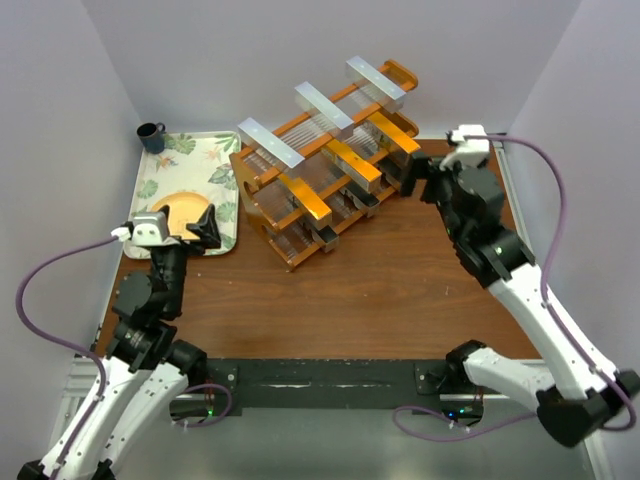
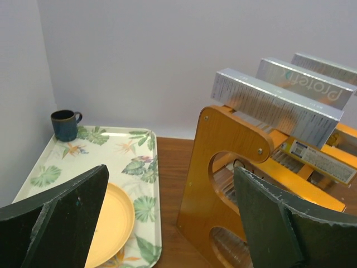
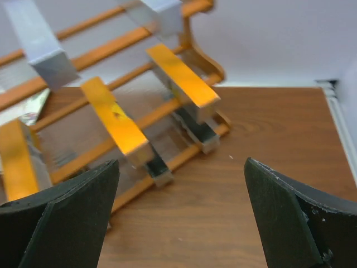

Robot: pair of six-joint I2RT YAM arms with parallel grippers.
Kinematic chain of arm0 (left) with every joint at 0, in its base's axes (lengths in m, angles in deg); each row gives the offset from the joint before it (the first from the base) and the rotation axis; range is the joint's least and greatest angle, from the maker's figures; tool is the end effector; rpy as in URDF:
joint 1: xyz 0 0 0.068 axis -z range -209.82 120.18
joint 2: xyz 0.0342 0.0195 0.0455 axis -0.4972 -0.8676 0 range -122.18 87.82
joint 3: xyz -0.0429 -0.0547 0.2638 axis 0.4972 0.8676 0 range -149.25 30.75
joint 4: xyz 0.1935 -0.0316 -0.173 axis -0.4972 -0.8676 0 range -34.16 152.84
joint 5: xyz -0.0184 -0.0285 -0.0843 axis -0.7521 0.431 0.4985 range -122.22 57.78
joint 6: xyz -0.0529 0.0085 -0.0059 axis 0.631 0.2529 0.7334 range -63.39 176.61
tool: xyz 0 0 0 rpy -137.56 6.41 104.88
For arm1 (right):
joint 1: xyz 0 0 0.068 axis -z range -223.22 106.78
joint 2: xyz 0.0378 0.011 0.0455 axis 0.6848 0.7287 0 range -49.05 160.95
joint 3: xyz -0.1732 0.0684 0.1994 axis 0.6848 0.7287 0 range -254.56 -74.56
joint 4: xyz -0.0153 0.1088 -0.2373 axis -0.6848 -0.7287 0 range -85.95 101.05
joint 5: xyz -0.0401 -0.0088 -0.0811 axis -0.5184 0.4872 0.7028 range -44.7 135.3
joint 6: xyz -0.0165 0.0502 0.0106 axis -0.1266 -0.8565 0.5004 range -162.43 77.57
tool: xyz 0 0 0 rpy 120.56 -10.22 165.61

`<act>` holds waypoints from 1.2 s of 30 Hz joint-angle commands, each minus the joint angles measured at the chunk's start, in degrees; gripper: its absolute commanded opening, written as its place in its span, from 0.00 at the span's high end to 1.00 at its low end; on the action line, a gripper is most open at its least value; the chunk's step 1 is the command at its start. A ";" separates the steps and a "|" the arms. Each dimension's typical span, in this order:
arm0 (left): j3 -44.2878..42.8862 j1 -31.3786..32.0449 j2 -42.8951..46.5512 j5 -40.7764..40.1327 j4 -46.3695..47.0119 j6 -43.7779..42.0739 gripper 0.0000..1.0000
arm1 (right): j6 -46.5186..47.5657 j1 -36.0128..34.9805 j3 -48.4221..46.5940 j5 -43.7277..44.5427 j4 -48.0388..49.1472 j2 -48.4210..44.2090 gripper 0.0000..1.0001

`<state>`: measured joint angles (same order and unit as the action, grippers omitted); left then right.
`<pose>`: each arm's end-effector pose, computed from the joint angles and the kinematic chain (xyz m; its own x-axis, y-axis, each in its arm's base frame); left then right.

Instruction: Place and organize the toothpastes onto the shelf

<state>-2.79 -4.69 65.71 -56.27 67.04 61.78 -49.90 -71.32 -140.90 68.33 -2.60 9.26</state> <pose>0.1023 -0.0319 0.3489 0.2402 -0.2034 -0.9492 0.0543 0.9791 -0.1961 0.2022 0.0922 0.4214 -0.0972 0.0836 -0.9917 -0.0781 0.9927 0.0914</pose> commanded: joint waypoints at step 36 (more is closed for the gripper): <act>7.08 -0.52 29.14 -11.71 -14.40 2.57 0.00 | 4.21 1.20 29.61 21.80 -14.56 -58.21 0.02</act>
<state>3.68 -4.76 87.65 -65.98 50.43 63.51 -46.01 -70.42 -111.57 89.25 -18.52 -48.58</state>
